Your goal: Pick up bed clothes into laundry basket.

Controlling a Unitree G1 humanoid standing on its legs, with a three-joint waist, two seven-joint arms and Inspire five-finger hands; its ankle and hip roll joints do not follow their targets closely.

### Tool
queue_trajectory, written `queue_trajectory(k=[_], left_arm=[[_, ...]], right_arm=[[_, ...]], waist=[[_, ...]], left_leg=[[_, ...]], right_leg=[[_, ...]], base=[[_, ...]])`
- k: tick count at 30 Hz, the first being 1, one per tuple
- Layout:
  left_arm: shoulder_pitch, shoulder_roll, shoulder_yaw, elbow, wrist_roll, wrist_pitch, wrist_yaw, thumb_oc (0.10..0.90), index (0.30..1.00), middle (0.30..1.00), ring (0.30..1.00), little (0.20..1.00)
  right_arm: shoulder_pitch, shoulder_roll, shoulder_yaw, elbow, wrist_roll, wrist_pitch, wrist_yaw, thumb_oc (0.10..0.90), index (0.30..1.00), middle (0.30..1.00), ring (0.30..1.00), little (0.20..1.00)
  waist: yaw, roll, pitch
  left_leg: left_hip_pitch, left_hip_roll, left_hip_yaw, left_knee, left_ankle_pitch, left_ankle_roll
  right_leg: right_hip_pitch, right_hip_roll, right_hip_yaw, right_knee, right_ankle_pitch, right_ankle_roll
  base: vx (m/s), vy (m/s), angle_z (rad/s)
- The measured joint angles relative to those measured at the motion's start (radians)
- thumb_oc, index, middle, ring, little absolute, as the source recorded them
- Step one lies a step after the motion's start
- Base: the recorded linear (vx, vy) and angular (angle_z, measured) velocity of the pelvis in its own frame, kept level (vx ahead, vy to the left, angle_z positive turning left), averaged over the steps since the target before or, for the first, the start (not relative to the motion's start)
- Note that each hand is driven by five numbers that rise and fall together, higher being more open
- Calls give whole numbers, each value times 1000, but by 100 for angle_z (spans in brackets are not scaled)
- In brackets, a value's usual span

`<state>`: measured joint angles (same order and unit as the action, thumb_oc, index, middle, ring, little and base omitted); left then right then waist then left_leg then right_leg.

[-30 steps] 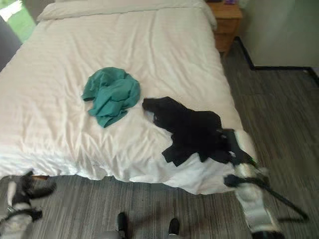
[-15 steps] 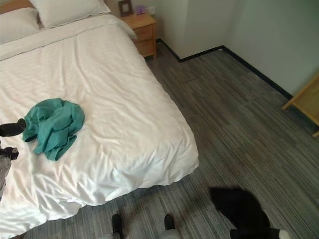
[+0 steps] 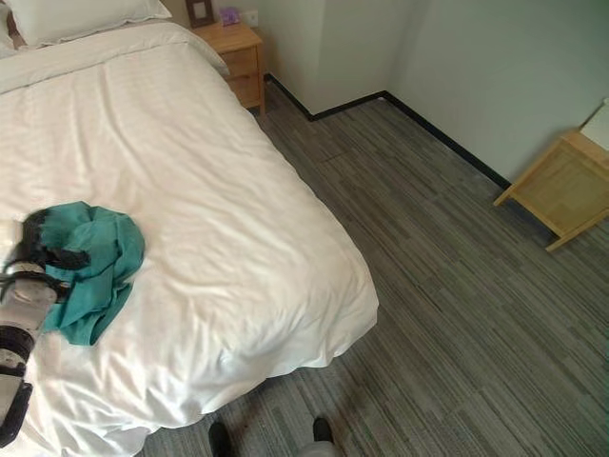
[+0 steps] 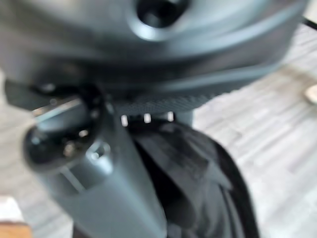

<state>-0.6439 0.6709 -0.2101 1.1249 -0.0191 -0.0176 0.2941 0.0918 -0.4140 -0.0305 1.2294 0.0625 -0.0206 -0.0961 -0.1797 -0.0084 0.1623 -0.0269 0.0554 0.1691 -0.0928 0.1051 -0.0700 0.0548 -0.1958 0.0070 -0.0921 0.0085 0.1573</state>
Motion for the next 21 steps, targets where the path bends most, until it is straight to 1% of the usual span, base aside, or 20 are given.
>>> queue_trajectory(k=[1,2,3,4,5,6,7,10,13,14,15,17,18,19,20,21], left_arm=[[2,-44,-16,44,2,1,-9,714,771,771,771,771],[6,-76,-26,82,5,2,-26,664,695,695,695,695],[9,-100,-24,98,15,1,-13,469,404,404,404,404],[11,-107,-25,98,24,2,-4,469,404,404,404,404],[11,-104,-17,108,36,2,4,400,300,300,300,300],[11,-104,-10,127,54,-1,4,400,300,300,300,300],[9,-84,-1,145,70,0,2,400,300,300,300,300],[18,-55,26,170,98,5,-1,400,300,300,300,300],[21,-13,26,169,108,24,-4,400,300,300,300,300],[19,14,26,168,113,25,-6,400,300,300,300,300],[15,44,26,165,116,28,-7,400,300,300,300,300],[8,88,14,111,114,47,3,400,300,300,300,300],[11,99,14,59,103,56,9,400,300,300,300,300],[36,111,15,-27,88,68,18,400,300,300,300,300],[77,116,21,-178,66,70,34,400,300,300,300,300],[123,114,30,-341,53,67,42,400,300,300,300,300]], right_arm=[[-23,-18,1,2,1,1,5,400,300,300,300,300],[-41,-29,1,4,2,3,7,400,300,300,300,300],[-48,-37,1,5,2,4,9,400,300,300,300,300],[-53,-41,1,5,2,6,10,400,300,300,300,300],[-57,-53,-1,6,3,13,24,400,300,300,300,300],[-57,-68,-2,12,3,15,32,400,300,300,300,300],[-58,-90,-5,14,3,17,41,400,300,300,300,300],[-57,-121,-19,12,3,18,51,400,300,300,300,300],[-57,-153,-52,-3,5,17,53,400,300,300,300,300],[-56,-163,-59,-19,9,16,52,400,300,300,300,300],[-57,-171,-59,-34,20,10,52,400,300,300,300,300],[-65,-175,-60,-63,42,5,48,400,300,300,300,300],[-49,-175,-61,-67,53,2,44,400,300,300,300,300],[-49,-175,-63,-69,64,-1,42,400,300,300,300,300],[-41,-175,-67,-76,75,-2,36,400,300,300,300,300],[-23,-175,-70,-91,77,-2,33,400,300,300,300,300]], waist=[[-4,3,-2],[-5,3,-2],[-6,6,-4],[-9,4,-4],[-8,9,-11],[-10,7,-12],[-10,17,-19],[-19,18,-24],[-24,7,-19],[-25,2,-16],[-26,-14,-8],[-10,-45,11],[-1,-56,22],[11,-63,34],[49,-58,48],[91,-46,68]], left_leg=[[-3,-1,3,-1,-4,2],[-5,0,12,-1,-5,1],[-12,0,15,-2,-7,-2],[-17,0,17,0,-5,0],[-27,1,27,1,-6,0],[-30,0,40,1,-8,1],[-28,-1,49,-1,-10,9],[-20,2,83,-1,-15,9],[-17,11,125,1,-21,14],[-14,16,143,2,-22,13],[-13,21,159,3,-21,13],[-17,35,181,2,-14,13],[-18,42,182,3,-11,10],[-18,47,181,1,-10,8],[-23,72,194,4,-1,14],[-25,104,203,5,10,1]], right_leg=[[-7,-2,2,0,-2,3],[-14,-2,8,0,-2,4],[-24,-2,15,0,0,5],[-33,-1,17,0,4,6],[-49,1,26,1,7,5],[-60,-1,34,1,9,6],[-65,-4,48,1,10,8],[-75,-2,60,2,25,11],[-100,5,60,2,55,13],[-110,11,49,2,69,12],[-122,15,48,1,80,10],[-139,19,-23,2,98,-4],[-145,18,-80,2,99,-6],[-144,7,-149,6,88,-12],[-162,-4,-256,41,67,-25],[-177,-16,-314,110,46,-32]], base=[[-23,49,-18],[-45,56,-19],[-29,32,-17],[-38,70,-16],[-8,62,-18],[-12,69,-30],[-13,41,-27],[-32,21,-36],[-108,-64,-41],[-168,-113,-47],[-232,-143,-48],[-297,-140,-32],[-228,-79,-11],[-233,-70,-12],[-226,-61,-21],[-432,-153,-30]])
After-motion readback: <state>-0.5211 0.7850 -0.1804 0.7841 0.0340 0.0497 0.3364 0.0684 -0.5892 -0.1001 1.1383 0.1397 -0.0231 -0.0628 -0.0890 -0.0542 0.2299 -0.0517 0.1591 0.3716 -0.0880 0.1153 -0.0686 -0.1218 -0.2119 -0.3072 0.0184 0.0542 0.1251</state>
